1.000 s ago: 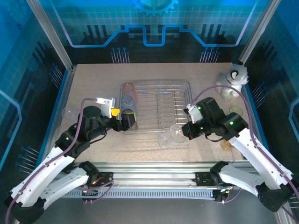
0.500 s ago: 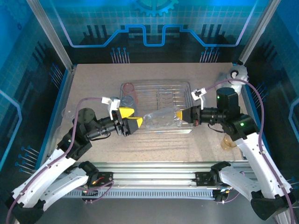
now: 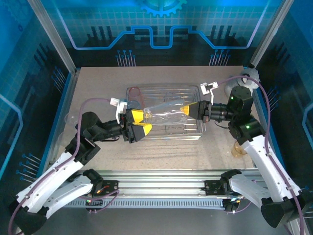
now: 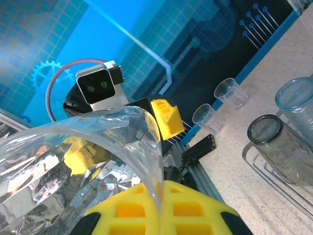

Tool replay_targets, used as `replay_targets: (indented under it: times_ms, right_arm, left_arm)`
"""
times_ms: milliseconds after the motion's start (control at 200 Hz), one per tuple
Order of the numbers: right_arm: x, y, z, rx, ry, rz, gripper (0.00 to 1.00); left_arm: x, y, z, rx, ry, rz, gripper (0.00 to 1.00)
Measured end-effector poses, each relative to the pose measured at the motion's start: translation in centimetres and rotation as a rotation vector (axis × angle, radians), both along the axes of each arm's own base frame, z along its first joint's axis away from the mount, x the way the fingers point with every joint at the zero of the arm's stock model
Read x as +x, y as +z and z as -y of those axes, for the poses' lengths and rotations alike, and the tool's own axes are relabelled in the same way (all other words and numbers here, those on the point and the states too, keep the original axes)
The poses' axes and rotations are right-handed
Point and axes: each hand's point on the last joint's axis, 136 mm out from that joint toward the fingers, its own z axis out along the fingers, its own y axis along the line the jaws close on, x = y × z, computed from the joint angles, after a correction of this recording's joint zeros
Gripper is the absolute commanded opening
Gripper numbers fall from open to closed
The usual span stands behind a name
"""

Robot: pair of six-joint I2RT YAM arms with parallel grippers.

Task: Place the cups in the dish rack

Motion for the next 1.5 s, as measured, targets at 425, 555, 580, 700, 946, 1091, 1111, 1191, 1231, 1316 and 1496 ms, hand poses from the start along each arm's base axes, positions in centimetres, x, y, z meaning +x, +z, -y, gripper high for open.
replay_targets:
  times_ms: [425,555,580,700,946,1091,1111,1191,1231,1316,1496]
  right_arm:
    - [0.9,-0.6,-1.5,0.013,0.044,-0.029,0.0]
    - [1.0,-1.2,-1.8,0.007,0.053,-0.045,0.0]
    - [1.1,-1.3,-1.9,0.005,0.053,-0.049,0.0]
    - [1.2,-1.7,-2.1,0.002,0.058,-0.059,0.0]
    - [1.5,-2.1,-2.3,0.0,0.06,-0.065,0.0]
    - [1.8,-2.3,-2.4,-0.005,0.053,-0.072,0.07]
    - [1.8,-2.4,-2.4,-0.007,0.052,-0.074,0.12]
    - [2.0,-2.8,-2.3,-0.022,0.039,-0.073,0.31]
    - [2.1,-3.2,-2.4,-0.036,0.032,-0.076,0.39]
    - [2.9,-4.5,-1.8,-0.103,-0.039,-0.098,0.41]
    - [5.6,-8.0,2.0,-0.332,-0.283,-0.138,0.41]
  left_arm:
    - [1.1,-1.1,1.6,-0.009,-0.061,-0.085,0.92]
    - [0.9,-0.7,1.7,-0.023,-0.078,-0.087,0.85]
    - [0.8,-0.6,1.7,-0.028,-0.08,-0.085,0.84]
    - [0.7,-0.4,1.7,-0.031,-0.085,-0.079,0.74]
    - [0.9,-0.5,1.6,-0.033,-0.082,-0.096,0.48]
    - [1.1,-0.7,1.6,-0.029,-0.077,-0.105,0.41]
    - [1.2,-0.8,1.6,-0.028,-0.076,-0.107,0.41]
    - [1.4,-1.2,1.6,-0.013,-0.064,-0.12,0.4]
    - [1.6,-1.6,1.6,0.004,-0.053,-0.133,0.4]
    - [2.4,-2.3,1.3,0.061,0.01,-0.163,0.39]
    - [5.5,-2.3,-0.2,0.228,0.209,-0.227,0.29]
